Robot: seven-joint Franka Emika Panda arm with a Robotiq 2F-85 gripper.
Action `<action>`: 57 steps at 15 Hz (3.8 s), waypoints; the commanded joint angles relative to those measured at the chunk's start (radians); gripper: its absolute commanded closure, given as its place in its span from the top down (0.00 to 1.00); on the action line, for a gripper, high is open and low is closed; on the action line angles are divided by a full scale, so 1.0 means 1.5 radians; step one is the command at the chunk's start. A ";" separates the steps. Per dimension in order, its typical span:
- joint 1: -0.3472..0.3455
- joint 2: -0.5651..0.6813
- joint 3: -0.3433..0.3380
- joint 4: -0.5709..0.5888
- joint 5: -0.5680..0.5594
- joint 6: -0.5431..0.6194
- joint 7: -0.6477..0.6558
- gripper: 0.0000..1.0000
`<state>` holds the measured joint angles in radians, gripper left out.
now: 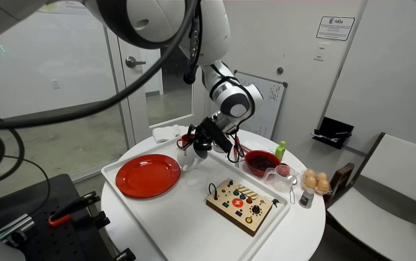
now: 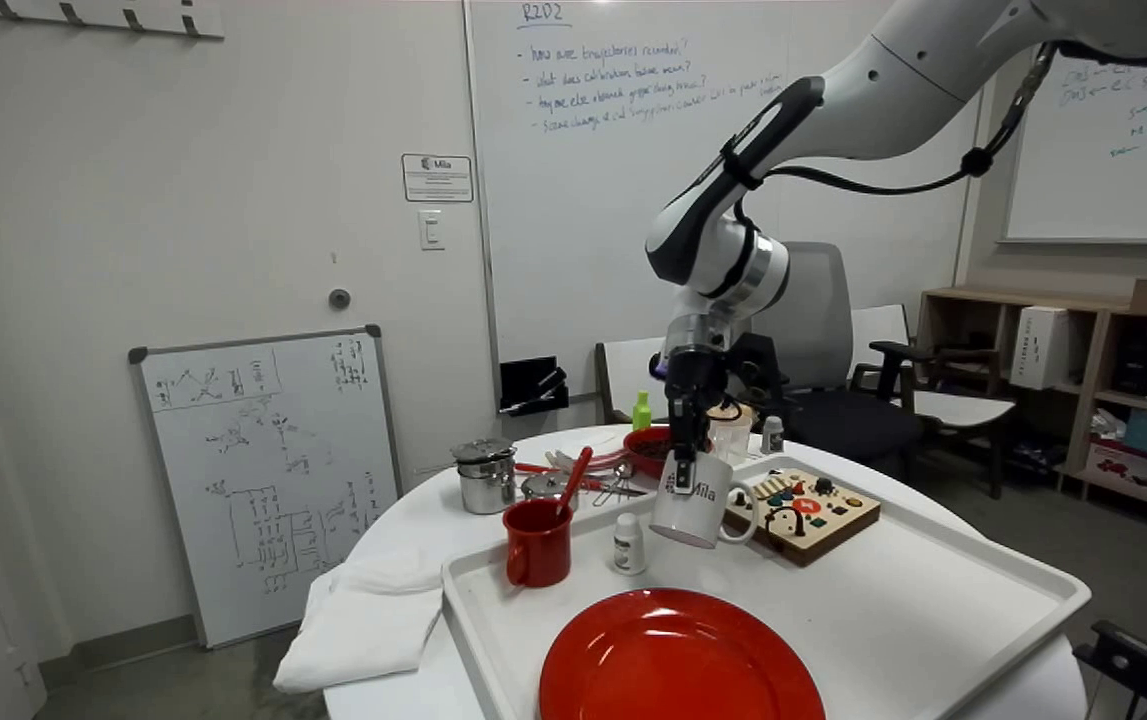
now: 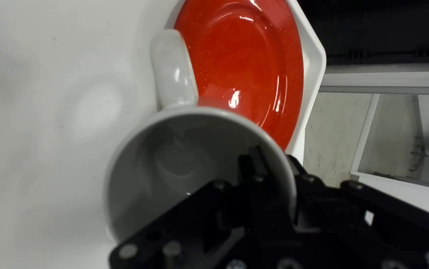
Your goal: Put the mug on the plate
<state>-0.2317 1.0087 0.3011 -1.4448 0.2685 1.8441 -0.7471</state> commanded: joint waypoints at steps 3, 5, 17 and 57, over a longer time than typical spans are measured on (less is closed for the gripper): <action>0.018 -0.015 -0.002 -0.014 0.024 -0.078 -0.023 0.09; 0.026 -0.005 -0.003 -0.003 0.025 -0.106 -0.025 0.09; 0.042 0.072 -0.001 0.044 0.068 -0.194 -0.029 0.09; 0.070 0.257 -0.008 0.251 0.066 -0.309 0.024 0.10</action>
<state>-0.1260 1.3942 0.2898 -1.0675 0.3675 1.3813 -0.7105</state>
